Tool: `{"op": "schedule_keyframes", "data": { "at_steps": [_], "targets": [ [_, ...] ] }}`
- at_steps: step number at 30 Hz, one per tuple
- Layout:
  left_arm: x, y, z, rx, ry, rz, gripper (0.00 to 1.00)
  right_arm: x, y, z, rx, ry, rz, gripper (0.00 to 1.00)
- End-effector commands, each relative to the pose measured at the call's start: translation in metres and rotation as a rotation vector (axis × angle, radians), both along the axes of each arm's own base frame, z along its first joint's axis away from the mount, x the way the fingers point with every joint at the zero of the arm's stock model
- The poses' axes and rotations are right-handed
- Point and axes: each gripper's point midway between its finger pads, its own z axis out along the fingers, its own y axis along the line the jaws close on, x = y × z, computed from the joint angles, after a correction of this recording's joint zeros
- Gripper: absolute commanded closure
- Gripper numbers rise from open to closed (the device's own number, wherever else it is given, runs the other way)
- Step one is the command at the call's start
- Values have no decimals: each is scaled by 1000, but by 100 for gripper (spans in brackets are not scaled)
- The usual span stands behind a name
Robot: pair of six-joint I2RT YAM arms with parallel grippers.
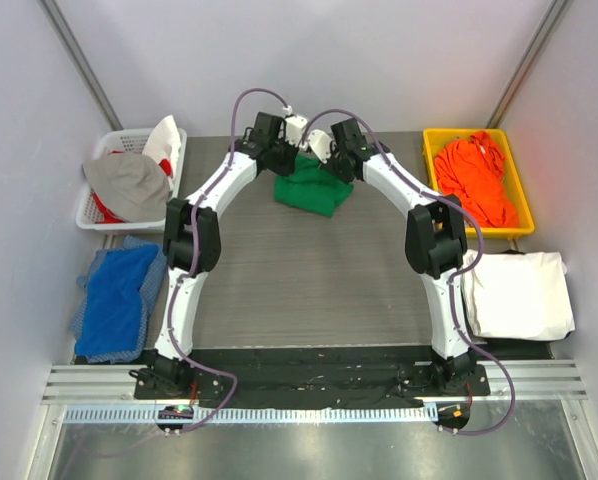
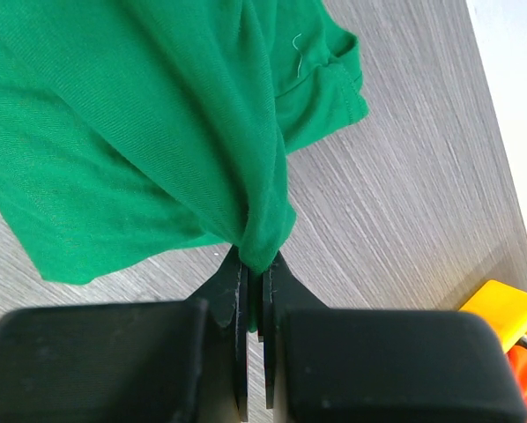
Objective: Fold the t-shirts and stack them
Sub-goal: Fold the tshirt
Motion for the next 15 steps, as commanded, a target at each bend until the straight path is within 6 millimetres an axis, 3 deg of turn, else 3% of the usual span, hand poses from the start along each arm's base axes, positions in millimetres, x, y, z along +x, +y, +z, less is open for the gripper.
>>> {"op": "schedule_keyframes", "data": {
  "at_steps": [1, 3, 6, 8, 10, 11, 14, 15],
  "targets": [
    [9, 12, 39, -19, -92, 30, 100, 6, -12, 33, -1, -62, -14, 99],
    [0, 12, 42, -40, -73, 28, 100, 0, -12, 40, 11, -62, -7, 99],
    [-28, 12, 47, -64, -20, 3, 100, -21, -14, 35, 9, -15, 7, 99],
    [-50, 18, 48, -60, 12, -3, 100, -43, -20, 37, 8, 14, 12, 99],
    [-72, 21, 33, -39, 72, -19, 100, -72, -18, 40, 47, 59, 44, 99],
    [-83, 21, 44, -42, 65, -37, 100, -84, -15, 39, 59, 81, 57, 99],
    [-121, 24, 37, -15, 144, -82, 100, -129, -10, 41, 94, 154, 91, 99],
    [-132, 22, 37, -5, 155, -99, 100, -149, -10, 30, 92, 205, 101, 99]
  ]
}}
